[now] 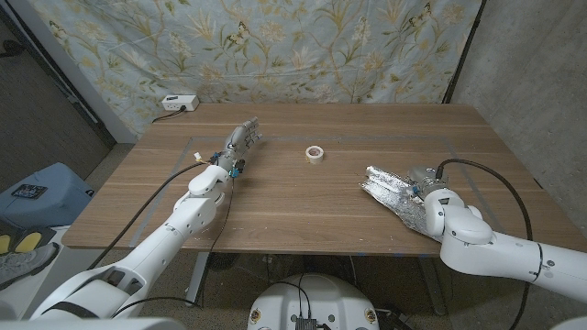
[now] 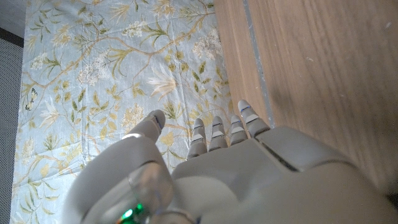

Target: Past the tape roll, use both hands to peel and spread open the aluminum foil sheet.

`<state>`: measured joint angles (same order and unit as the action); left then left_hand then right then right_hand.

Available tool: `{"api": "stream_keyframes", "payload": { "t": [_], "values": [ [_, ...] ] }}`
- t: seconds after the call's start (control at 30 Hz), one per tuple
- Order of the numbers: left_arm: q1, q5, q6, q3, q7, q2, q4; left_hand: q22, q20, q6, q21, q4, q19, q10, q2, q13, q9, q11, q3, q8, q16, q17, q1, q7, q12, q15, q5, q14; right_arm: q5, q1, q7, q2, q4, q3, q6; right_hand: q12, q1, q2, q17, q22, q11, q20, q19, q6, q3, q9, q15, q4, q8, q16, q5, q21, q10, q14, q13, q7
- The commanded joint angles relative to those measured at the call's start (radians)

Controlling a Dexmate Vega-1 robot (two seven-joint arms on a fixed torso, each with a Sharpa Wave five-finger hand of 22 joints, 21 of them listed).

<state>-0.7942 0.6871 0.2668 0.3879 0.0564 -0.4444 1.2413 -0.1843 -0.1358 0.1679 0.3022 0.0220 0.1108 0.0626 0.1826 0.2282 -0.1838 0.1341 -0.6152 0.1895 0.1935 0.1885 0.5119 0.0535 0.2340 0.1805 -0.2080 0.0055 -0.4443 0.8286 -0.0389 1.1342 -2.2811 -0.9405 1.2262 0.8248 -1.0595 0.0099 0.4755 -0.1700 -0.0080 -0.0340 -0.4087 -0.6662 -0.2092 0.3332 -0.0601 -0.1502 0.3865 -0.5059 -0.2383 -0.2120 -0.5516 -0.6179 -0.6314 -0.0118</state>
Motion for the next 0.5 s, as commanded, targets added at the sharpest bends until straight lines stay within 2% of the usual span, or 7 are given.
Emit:
{"api": "stream_keyframes", "payload": {
  "t": [0.03, 0.5],
  "values": [
    [0.004, 0.002, 0.01, 0.001, 0.006, 0.007, -0.008, -0.001, -0.002, 0.011, -0.001, 0.002, 0.012, 0.005, 0.01, 0.0, -0.004, 0.007, -0.007, 0.005, 0.008, 0.002, 0.001, -0.001, 0.007, 0.0, -0.005, 0.005, 0.043, 0.001, 0.051, 0.032, -0.039, 0.059, -0.006, 0.007, 0.0, 0.015, 0.007, -0.004, -0.059, 0.002, -0.011, -0.003, 0.002, 0.003, -0.078, 0.001, 0.008, -0.006, 0.0, 0.003, -0.073, -0.008, -0.046, 0.007],
    [-0.001, 0.004, 0.003, 0.004, -0.003, 0.012, -0.001, -0.002, -0.003, 0.012, -0.003, 0.0, 0.013, 0.005, 0.01, 0.0, -0.004, 0.005, -0.008, 0.004, 0.008, 0.002, 0.0, -0.001, 0.007, 0.001, -0.004, 0.007, 0.104, -0.03, 0.14, 0.078, -0.078, 0.088, -0.009, 0.007, -0.002, 0.019, 0.012, -0.004, -0.049, -0.002, -0.009, 0.001, 0.003, 0.008, -0.068, 0.003, 0.006, -0.003, 0.003, 0.007, -0.074, -0.01, -0.039, 0.022]
  ]
}}
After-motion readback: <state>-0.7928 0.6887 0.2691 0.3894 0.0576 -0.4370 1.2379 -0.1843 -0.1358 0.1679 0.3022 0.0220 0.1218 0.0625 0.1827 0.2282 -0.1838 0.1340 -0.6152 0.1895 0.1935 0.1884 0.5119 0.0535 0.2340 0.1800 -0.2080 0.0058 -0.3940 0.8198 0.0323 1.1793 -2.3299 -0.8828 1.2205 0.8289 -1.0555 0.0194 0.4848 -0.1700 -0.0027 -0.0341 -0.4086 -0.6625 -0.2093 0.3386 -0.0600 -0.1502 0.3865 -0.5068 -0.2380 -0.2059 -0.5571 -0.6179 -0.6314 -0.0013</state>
